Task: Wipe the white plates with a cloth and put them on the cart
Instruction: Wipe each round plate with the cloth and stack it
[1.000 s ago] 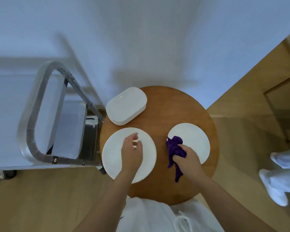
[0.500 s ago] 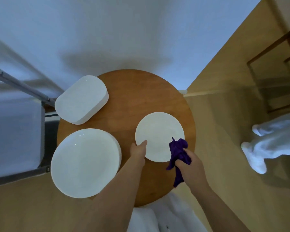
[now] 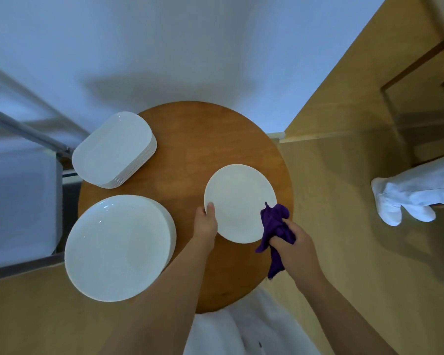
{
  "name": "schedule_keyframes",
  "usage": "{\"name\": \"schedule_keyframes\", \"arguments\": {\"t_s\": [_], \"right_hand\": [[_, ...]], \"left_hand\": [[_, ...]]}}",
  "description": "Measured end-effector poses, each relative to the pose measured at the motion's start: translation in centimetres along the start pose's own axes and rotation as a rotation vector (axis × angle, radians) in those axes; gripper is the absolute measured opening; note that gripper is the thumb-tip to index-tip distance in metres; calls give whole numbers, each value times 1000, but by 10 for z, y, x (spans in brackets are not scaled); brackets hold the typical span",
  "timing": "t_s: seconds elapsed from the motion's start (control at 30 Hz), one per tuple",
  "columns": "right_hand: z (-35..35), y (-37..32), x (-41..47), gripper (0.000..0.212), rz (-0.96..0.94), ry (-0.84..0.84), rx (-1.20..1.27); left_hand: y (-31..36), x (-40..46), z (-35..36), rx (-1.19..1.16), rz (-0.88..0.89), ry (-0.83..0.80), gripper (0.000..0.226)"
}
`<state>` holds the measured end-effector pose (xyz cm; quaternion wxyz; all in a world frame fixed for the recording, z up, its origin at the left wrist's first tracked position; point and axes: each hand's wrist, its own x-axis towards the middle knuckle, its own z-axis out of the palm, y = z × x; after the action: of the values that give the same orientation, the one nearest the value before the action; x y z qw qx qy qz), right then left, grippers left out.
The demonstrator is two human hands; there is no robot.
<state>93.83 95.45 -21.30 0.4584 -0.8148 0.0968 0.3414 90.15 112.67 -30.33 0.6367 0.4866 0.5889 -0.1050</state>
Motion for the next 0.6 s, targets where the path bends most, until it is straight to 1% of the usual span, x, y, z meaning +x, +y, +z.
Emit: {"name": "schedule_keyframes", "arguments": {"t_s": [0.1,0.17,0.27,0.33,0.37,0.4,0.47,0.53,0.6], "right_hand": [[0,-11,-3,38,-53,1,42],[1,-21,-8,36,-108,17,109],[3,-41,-19,25,-201,-13,272],[7,-56,-23,22,-243,-14,297],[10,-63,-25,23,-247,-5,264],[13,-72,-28,29,-248,11,195],[21,-86,-32,49,-236,40,32],[30,-101,-43,63,-256,51,-62],[41,-115,-54,69,-291,128,-223]], "left_hand": [[9,-16,-5,-161,17,-58,46],[15,-31,-12,-277,74,-111,47],[35,-61,-23,-437,212,-188,35],[52,-83,-32,-496,256,-202,29],[57,-92,-38,-502,279,-210,28],[62,-101,-44,-499,318,-221,29],[68,-117,-56,-460,395,-223,35],[71,-136,-68,-410,455,-203,43],[72,-151,-78,-374,501,-185,50]]}}
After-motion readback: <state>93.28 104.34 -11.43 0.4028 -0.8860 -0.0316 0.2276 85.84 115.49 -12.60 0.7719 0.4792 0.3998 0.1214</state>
